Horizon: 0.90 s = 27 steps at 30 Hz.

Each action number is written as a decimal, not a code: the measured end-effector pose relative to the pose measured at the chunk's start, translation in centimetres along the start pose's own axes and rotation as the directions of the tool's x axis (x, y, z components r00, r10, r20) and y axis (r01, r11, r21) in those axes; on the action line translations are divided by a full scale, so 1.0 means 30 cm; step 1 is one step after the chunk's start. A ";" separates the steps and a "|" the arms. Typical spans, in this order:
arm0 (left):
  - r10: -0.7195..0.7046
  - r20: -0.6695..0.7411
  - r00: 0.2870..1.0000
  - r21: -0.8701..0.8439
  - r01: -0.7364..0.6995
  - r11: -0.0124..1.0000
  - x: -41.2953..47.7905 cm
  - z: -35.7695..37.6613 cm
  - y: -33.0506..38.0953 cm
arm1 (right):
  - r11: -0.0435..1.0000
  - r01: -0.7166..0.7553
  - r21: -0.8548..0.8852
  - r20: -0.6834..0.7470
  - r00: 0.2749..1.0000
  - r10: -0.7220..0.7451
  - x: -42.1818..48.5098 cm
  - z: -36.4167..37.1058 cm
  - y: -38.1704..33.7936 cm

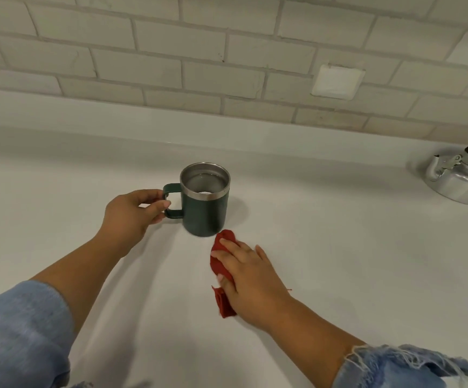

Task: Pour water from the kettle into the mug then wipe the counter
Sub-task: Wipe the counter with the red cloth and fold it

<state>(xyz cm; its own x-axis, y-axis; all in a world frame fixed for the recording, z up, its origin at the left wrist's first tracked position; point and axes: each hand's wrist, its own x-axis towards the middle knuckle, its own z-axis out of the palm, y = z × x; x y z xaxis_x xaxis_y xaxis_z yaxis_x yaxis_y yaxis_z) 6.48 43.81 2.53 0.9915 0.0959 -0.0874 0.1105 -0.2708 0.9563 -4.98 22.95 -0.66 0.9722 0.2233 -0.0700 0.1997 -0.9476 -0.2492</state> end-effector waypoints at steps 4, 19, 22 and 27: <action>0.061 0.040 0.997 0.061 -0.063 0.996 -0.003 -0.011 -0.003 | 0.997 0.076 -0.006 0.013 0.997 -0.075 0.058 0.032 -0.126; 0.081 0.195 0.977 0.084 -0.099 0.992 -0.049 -0.312 -0.099 | 0.997 -0.001 0.081 -0.022 1.000 0.003 0.130 0.064 -0.291; 0.085 0.268 0.960 0.135 -0.125 0.983 -0.069 -0.345 -0.096 | 0.948 0.005 0.319 0.146 0.988 -0.054 0.168 0.031 -0.349; 0.068 0.455 0.888 0.135 -0.145 0.980 -0.104 -0.385 -0.078 | 0.592 0.009 0.806 0.009 1.000 -0.028 0.130 -0.094 -0.374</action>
<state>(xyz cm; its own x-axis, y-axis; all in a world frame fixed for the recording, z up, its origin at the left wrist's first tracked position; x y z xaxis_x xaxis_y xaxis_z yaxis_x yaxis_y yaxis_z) 2.33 55.22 3.80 0.9188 -0.3693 -0.1392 -0.0261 -0.4089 0.9122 -3.09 33.80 4.57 0.9651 0.2517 -0.0718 0.0287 -0.3746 -0.9267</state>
